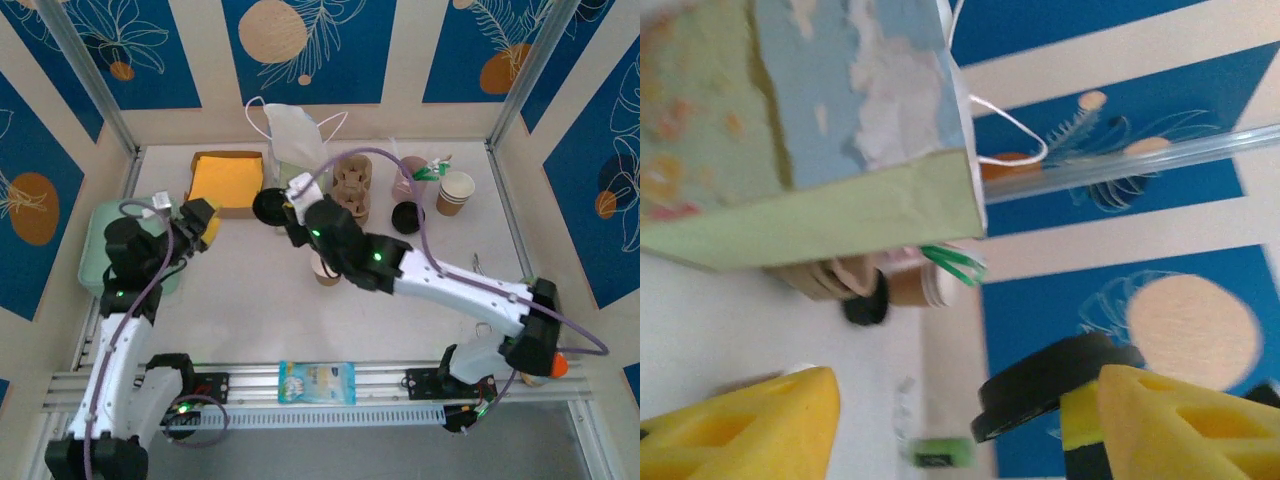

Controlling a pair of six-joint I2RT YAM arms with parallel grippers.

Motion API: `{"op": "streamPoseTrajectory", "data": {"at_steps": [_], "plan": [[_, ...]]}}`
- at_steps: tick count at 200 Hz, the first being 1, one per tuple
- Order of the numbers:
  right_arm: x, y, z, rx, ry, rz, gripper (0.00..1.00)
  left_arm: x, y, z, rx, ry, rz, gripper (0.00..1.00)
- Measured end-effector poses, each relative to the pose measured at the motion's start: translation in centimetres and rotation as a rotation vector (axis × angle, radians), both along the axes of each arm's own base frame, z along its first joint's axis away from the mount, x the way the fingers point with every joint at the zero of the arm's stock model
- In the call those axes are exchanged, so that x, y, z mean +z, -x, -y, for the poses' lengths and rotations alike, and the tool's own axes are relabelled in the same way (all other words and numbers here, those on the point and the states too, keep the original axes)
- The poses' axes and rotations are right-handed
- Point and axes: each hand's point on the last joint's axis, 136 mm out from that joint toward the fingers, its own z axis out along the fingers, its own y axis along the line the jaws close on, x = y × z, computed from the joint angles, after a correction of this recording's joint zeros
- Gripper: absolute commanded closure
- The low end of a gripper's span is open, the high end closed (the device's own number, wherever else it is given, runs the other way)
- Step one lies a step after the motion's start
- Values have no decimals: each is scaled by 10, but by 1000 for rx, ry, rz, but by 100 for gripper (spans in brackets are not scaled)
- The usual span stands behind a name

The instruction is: Pack the takeout coffee

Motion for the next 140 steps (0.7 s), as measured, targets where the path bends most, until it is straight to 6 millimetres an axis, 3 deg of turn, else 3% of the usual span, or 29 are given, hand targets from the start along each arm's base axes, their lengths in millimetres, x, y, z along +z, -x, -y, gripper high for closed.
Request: {"op": "streamPoseTrajectory", "data": {"at_steps": [36,59,99,140], "plan": [[15,12,16,-7,67,374,100,8,-12,70,-214,217,-80,15],[47,18,22,-36,78,553,100,14,-10,105,-313,287,-101,15],[94,32,39,-78,41,731,100,37,-6,112,-327,325,-63,16],[84,37,44,-59,120,803,100,52,-5,110,-321,345,-26,17]]}}
